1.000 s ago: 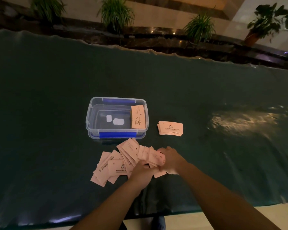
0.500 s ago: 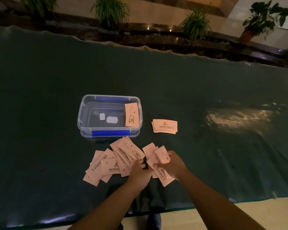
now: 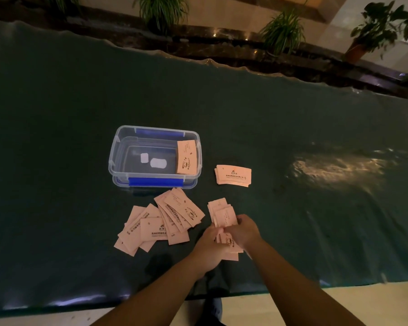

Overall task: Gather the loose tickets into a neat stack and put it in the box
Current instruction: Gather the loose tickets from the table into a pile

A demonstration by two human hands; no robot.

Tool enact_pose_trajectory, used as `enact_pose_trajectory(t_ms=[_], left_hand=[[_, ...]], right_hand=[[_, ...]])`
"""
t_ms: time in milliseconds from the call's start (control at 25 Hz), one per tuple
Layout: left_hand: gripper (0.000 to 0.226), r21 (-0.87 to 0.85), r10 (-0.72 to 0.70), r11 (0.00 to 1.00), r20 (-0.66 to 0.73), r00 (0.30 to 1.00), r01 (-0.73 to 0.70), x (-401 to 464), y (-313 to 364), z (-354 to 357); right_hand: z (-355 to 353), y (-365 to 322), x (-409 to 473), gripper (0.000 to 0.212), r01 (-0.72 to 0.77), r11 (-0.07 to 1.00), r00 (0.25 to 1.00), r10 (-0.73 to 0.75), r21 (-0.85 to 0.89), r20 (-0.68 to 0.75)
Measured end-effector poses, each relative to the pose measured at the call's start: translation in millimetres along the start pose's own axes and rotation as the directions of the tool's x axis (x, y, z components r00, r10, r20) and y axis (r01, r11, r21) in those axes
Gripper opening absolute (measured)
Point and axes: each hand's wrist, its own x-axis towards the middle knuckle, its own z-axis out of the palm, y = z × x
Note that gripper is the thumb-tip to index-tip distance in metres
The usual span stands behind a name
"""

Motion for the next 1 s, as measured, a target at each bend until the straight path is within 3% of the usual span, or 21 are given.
enact_pose_trajectory(t_ms=[280,600,760,1000], left_hand=[[0.049,-0.061,-0.016,0.998,-0.023,1.0,0.015,-1.7,-11.6,-16.4],[0.035,-0.051,0.038,0.997,-0.3,0.953,-0.056,-10.8,-19.3,-57.3],[0.02,-0.112,0.023,0.989,-0.536,0.844,-0.098,-15.3,-19.4,-77.3],[0.077,-0.204,-0.105,0.979,-0.46,0.882,0.01,-17.6,-23.7,-95.7]], right_hand=[[-1.5,-1.5,-5.9,0.026,-0.114,0.984,0.991,0.103,0.135,0.087],[3.0,-46.1,-9.0,0.046,-0.046,0.976,0.992,0.02,0.211,0.123],[13.7,-72.7,-10.5,0.051,-0.004,0.986,0.982,-0.027,0.167,0.187],[34.2,-97.8,-8.2,0.04,0.02,0.997,0.98,-0.034,0.073,0.198]])
